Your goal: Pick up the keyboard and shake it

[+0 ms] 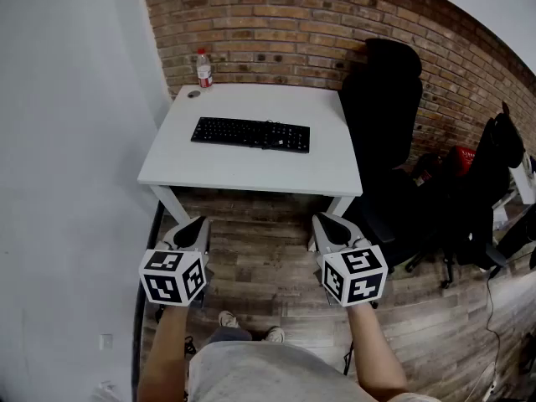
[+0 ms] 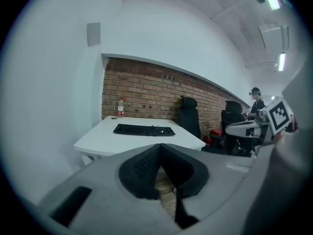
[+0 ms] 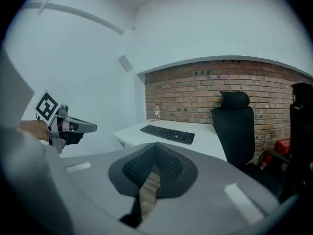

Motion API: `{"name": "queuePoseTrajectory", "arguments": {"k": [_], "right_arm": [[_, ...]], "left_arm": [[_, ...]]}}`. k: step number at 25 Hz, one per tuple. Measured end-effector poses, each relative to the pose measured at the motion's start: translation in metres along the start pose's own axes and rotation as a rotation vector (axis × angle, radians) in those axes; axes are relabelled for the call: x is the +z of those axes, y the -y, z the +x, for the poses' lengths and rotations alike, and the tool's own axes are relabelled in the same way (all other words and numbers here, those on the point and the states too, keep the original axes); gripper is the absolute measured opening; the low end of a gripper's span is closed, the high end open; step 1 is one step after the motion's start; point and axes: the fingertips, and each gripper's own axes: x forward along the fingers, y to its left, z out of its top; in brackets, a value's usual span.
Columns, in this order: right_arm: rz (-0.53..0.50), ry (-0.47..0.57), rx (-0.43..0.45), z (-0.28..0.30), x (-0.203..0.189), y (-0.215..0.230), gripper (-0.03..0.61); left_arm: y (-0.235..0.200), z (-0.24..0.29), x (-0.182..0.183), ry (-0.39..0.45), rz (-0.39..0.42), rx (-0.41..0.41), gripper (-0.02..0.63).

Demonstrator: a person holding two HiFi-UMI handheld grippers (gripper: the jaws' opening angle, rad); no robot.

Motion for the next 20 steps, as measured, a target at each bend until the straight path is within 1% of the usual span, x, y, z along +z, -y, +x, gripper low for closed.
{"name": "queuePoseTrajectory", "arguments": {"k": [5, 9, 16, 20], "right_arm": [[0.033, 0.010, 0.034, -0.003, -0.002, 0.000, 0.011], [0.029, 0.000, 0.045, 0.002, -0.005, 0.004, 0.011], [0.029, -0.020, 0.053, 0.024, -0.004, 0.014, 0.011], [0.031, -0.033, 0.047, 0.044, -0.003, 0.018, 0.011]], "left_arm": [[0.013, 0.004, 0.000, -0.006, 0.004, -0.010, -0.006], [0.018, 0.010, -0.001, -0.017, 0.009, -0.011, -0.006], [0.010, 0.031, 0.004, -0.029, 0.006, -0.004, -0.006], [-0.002, 0.048, 0.008, -0.039, 0.005, -0.007, -0.006]]}}
